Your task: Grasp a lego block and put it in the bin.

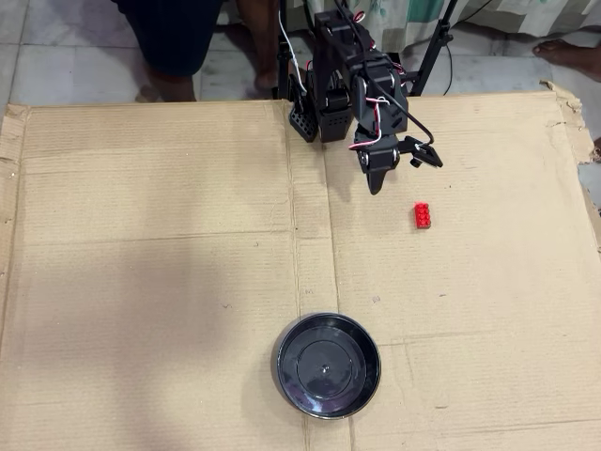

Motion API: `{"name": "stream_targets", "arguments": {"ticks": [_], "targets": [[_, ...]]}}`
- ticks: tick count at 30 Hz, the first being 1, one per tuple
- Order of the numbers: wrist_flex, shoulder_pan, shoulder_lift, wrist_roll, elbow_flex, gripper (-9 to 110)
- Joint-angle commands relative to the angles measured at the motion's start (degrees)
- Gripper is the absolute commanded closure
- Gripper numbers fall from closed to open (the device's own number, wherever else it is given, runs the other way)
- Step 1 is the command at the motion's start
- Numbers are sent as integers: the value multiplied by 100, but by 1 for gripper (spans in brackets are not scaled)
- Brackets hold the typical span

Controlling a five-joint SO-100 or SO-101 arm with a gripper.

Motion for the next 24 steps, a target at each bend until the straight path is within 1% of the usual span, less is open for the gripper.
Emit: {"name": "stream_targets", "arguments": {"ticks": [1,9,15,18,24], "targets": [[202,-123,-158,0,-545,101],[1055,-387,-703,79,-1644,101],[1468,-984,-1099,1090,-2347,101],[1485,-1195,-1187,1556,-2417,101],[1485,-1556,-1204,3146,-2329,101]]}}
